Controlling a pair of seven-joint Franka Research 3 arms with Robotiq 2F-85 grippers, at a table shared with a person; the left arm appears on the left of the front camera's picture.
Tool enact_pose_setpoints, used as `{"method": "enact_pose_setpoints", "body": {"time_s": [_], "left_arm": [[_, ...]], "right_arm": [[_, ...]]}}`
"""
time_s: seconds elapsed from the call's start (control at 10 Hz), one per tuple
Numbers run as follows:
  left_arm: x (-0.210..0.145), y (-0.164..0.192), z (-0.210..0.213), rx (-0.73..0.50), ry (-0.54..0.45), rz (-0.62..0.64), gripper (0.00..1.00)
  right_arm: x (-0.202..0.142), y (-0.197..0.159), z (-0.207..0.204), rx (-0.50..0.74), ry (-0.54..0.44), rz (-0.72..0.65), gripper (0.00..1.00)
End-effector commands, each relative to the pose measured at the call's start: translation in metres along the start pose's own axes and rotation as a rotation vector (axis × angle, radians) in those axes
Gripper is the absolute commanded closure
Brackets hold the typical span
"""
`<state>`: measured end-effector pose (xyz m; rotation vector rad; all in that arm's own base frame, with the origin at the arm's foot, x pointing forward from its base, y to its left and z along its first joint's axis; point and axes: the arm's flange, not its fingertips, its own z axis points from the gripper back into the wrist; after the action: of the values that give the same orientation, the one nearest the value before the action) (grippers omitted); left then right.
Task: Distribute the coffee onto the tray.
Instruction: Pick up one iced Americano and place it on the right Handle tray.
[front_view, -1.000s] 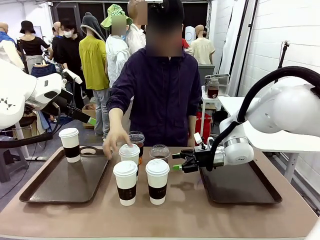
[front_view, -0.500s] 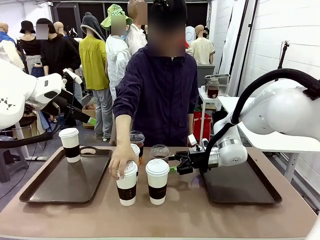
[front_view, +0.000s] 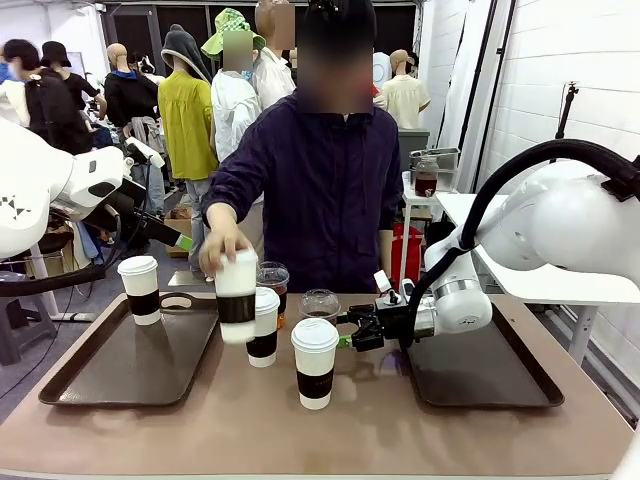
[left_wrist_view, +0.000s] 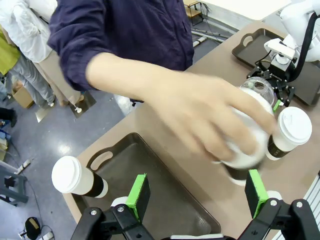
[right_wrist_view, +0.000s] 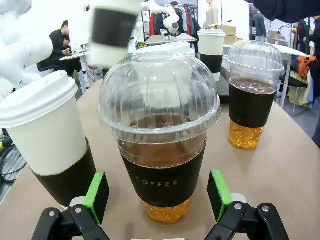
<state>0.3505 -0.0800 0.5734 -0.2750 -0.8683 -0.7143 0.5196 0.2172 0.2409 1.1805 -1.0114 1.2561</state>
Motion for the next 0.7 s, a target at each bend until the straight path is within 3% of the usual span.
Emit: {"method": "enact_pose_setpoints", "body": {"time_s": [0.0,0.6], "left_arm": [[-0.001,0.001,0.001,-0.006,-0.001,0.004,0.00],[-0.001,0.001,0.001,-0.006,-0.001,0.004,0.00]], "right_arm": [[-0.001,-0.010,-0.012,0.004,0.010,-0.022,0.00],[-0.003,-0.013,-0.032,0.030,0.016,-0.036,0.00]]}}
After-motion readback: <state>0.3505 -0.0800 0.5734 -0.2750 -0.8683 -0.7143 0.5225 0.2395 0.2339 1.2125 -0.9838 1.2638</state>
